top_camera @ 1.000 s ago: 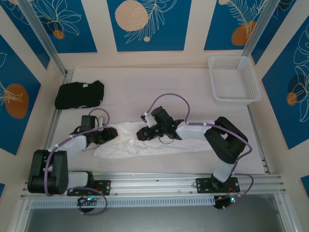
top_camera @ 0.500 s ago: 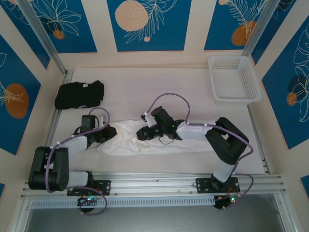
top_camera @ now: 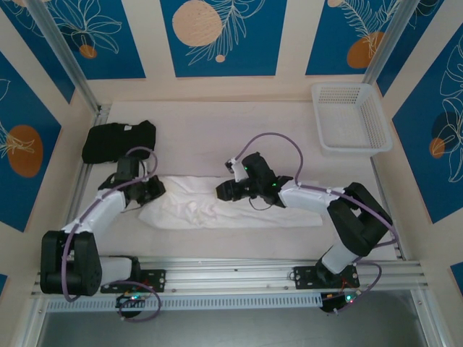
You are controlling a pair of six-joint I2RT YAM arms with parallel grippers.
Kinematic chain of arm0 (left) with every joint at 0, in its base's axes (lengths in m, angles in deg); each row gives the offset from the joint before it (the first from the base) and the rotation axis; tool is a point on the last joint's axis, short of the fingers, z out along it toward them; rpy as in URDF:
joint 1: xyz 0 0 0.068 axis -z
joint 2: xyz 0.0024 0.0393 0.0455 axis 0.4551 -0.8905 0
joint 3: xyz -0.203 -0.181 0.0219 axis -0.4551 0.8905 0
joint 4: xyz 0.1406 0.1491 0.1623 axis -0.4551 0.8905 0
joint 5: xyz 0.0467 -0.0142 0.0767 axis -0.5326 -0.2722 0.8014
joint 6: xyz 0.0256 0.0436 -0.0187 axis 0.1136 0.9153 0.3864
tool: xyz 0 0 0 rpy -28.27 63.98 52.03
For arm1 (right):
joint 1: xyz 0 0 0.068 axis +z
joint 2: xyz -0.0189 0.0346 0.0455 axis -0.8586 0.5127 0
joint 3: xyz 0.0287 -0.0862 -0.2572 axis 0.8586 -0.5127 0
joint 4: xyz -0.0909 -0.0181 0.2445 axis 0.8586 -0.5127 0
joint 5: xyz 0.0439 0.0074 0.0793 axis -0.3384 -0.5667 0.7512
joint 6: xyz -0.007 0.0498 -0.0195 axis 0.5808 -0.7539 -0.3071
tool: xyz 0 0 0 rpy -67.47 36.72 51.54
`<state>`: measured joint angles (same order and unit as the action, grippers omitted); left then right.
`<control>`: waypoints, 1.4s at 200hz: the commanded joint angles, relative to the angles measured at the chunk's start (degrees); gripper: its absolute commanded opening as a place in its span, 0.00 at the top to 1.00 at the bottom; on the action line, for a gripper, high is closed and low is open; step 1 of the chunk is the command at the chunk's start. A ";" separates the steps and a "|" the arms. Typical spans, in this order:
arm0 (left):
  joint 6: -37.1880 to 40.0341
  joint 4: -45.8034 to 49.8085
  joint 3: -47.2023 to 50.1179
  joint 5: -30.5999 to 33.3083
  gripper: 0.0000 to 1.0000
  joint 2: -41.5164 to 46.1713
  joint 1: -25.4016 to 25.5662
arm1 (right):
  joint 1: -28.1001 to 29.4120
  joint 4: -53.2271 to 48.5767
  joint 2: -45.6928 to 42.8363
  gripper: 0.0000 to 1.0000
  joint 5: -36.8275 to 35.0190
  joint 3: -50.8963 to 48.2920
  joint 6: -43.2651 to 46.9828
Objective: Fold the inside-out t-shirt
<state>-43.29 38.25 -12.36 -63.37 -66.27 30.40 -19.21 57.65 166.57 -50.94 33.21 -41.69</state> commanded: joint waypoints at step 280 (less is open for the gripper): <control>-0.60 24.37 -42.47 23.06 0.40 -26.97 36.79 | -18.94 -8.58 -26.80 0.57 -7.07 -16.55 -2.39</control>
<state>-42.28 65.37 -64.12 -36.79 -106.38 73.55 -39.49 48.27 139.58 -58.04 17.87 -41.93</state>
